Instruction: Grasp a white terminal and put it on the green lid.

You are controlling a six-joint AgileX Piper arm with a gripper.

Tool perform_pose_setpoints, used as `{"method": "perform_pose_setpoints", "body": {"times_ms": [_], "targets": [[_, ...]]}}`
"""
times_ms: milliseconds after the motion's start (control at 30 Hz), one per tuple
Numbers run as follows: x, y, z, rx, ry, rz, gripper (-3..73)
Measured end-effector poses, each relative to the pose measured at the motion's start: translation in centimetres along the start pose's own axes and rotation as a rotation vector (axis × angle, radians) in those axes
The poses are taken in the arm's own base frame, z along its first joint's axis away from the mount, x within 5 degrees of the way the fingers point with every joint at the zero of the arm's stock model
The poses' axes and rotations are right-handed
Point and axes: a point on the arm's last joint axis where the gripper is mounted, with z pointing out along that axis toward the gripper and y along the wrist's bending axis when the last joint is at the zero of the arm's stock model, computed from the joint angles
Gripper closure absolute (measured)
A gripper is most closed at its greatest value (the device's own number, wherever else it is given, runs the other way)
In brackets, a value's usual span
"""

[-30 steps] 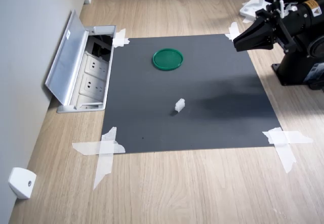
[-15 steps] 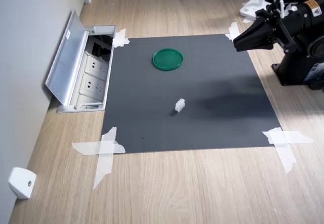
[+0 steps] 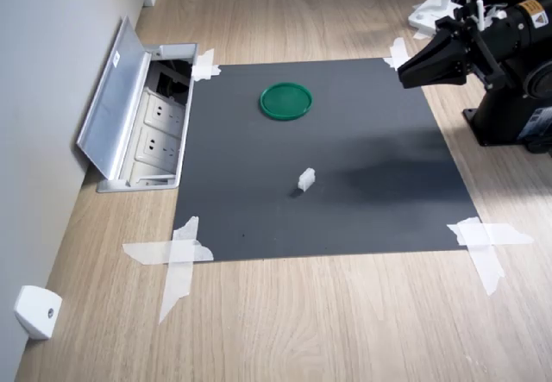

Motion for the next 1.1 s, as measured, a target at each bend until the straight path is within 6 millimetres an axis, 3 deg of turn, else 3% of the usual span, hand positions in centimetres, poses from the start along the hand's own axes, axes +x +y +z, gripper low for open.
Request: {"method": "perform_pose_setpoints", "body": {"times_ms": [767,900,1100], "targets": [[-0.1,0.1,0.0,-0.006,-0.003,0.017,63.7],[-1.4,0.2,-0.2,-0.004,-0.013,0.005,63.7],[-5.3,0.6,0.4,0.002,0.023,0.000,63.7]]}}
